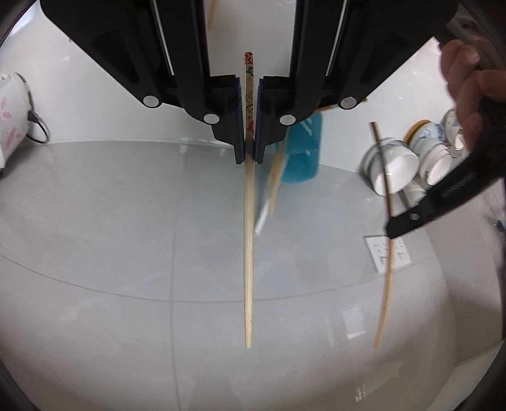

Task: Organize utensils
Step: 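Carry both chopsticks to the blue holder and lower the left tool's chopstick in, then open the left tool over the holder while the right tool lowers and releases its chopstick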

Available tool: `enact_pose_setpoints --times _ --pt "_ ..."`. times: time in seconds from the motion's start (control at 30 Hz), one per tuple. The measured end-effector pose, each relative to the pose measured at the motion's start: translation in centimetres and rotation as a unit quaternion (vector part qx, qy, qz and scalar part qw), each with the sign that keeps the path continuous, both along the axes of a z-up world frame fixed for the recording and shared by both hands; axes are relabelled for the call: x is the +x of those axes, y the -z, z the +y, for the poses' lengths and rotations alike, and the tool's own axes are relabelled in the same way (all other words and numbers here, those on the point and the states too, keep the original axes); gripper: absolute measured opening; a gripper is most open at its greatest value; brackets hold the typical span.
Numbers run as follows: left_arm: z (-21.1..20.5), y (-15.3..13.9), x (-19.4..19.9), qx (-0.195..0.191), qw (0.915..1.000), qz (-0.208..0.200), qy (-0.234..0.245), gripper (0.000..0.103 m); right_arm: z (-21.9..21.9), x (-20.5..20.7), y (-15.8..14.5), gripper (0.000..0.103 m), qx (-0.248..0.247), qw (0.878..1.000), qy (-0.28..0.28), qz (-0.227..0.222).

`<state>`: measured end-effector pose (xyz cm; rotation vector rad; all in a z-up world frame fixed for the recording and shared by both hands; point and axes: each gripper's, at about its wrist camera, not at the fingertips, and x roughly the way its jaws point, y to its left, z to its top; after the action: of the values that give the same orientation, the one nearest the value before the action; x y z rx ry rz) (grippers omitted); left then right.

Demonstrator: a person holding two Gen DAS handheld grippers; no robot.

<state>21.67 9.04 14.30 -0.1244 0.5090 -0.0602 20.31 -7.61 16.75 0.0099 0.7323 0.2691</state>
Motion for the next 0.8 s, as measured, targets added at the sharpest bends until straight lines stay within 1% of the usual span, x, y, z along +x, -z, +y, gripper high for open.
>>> enact_pose_setpoints --times 0.1,0.2,0.27,0.47,0.57,0.8 --pt "0.9 0.8 1.1 -0.010 0.9999 -0.005 0.001 0.006 0.3 0.4 -0.1 0.006 0.012 1.000 -0.009 -0.005" --pt "1.8 2.1 2.1 -0.021 0.9997 -0.011 0.012 0.006 0.7 0.9 0.3 0.006 0.017 1.000 -0.012 -0.004" --pt "2.1 3.0 2.7 -0.023 0.9993 -0.018 0.022 0.006 0.9 1.3 0.7 0.006 0.018 1.000 -0.016 0.001" --pt "2.6 5.7 4.4 -0.040 0.9981 -0.021 0.041 0.006 1.0 2.0 2.1 0.006 0.016 1.000 -0.017 0.016" --pt "2.8 7.3 5.4 -0.045 0.9977 -0.014 0.049 0.006 1.0 2.5 2.8 0.006 0.016 1.000 -0.016 0.023" --pt "2.9 10.1 6.9 -0.037 0.9974 0.010 0.060 0.006 1.8 3.9 4.5 0.006 0.014 0.999 -0.014 0.037"
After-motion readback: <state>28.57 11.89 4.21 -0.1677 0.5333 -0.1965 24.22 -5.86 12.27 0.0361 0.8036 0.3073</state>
